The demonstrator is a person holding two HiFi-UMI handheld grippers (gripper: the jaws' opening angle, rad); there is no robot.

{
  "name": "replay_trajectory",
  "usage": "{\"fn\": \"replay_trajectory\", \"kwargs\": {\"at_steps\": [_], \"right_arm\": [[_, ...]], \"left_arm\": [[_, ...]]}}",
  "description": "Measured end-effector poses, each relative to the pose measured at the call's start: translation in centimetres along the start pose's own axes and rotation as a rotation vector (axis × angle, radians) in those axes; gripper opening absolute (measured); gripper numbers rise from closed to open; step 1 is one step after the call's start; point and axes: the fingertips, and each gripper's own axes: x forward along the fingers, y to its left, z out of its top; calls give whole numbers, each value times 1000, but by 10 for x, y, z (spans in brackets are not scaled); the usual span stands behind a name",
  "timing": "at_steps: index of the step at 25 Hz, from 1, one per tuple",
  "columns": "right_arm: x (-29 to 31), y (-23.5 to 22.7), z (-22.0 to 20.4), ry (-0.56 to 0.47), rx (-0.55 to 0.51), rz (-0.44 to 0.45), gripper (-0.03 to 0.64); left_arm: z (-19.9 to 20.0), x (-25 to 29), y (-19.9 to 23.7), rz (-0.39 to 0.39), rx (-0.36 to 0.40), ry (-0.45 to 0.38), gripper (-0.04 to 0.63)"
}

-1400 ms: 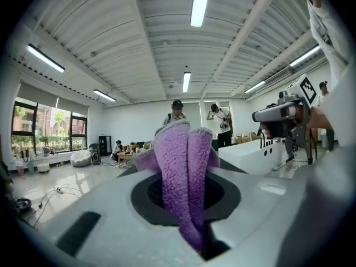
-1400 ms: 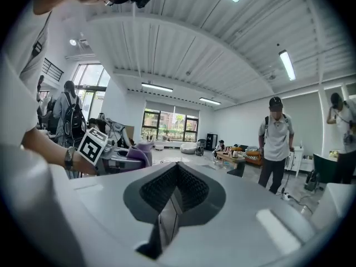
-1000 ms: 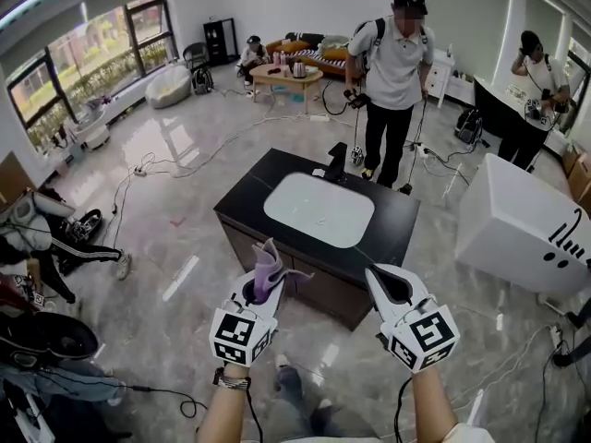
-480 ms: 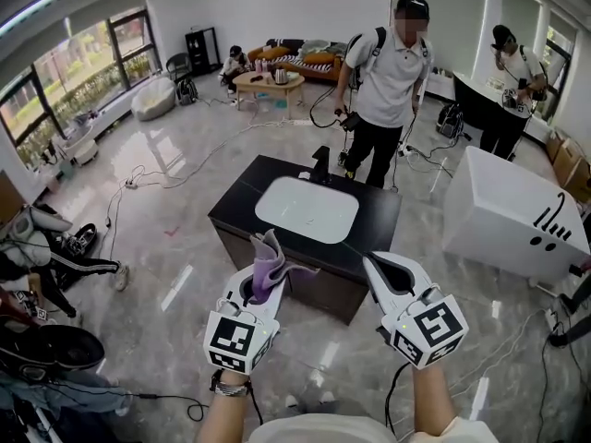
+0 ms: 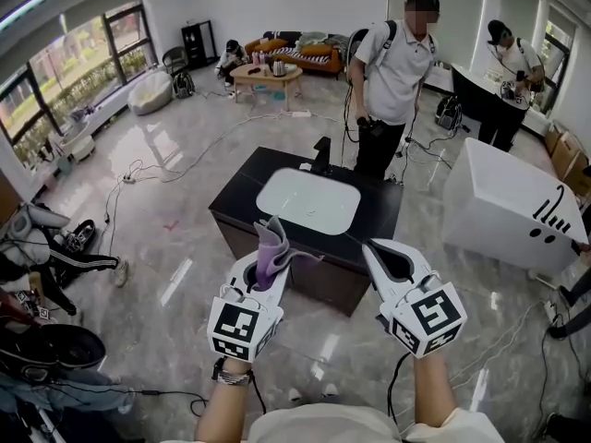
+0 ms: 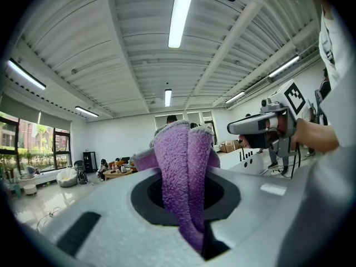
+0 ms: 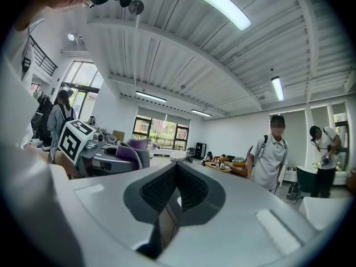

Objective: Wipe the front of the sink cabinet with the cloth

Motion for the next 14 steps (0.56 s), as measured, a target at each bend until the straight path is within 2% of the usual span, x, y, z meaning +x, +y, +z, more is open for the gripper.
{"fn": "replay_trajectory", "kwargs": {"at_steps": [14], "right_arm": [[17,7,-2,10,-9,7,5]], "left_arm": [[0,3,10,-24,16,3,52]]}}
